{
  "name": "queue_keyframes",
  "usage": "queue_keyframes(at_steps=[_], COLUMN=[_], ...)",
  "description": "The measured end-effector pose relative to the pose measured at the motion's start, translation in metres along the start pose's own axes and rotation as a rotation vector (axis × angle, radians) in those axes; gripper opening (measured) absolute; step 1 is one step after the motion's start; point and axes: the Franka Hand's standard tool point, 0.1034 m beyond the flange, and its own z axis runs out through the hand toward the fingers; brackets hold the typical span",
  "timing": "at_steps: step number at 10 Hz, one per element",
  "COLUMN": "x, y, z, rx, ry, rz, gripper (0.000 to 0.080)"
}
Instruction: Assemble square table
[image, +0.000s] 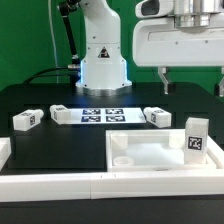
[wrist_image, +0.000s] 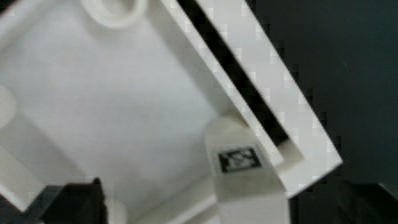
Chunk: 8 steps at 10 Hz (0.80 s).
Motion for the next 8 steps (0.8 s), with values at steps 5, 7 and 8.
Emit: queue_keyframes(at_steps=[5, 7, 8], x=[-0.004, -0.025, -0.041], y=[0.006, 0.003, 0.005], z=[0.001, 0.006, 0.005], rx=[-0.003, -0.002, -0.006], ry=[-0.001, 0.021, 0.033], rz=[-0.382, -0.597, -0.680], gripper=[0.0649, 0.0649, 0.0649])
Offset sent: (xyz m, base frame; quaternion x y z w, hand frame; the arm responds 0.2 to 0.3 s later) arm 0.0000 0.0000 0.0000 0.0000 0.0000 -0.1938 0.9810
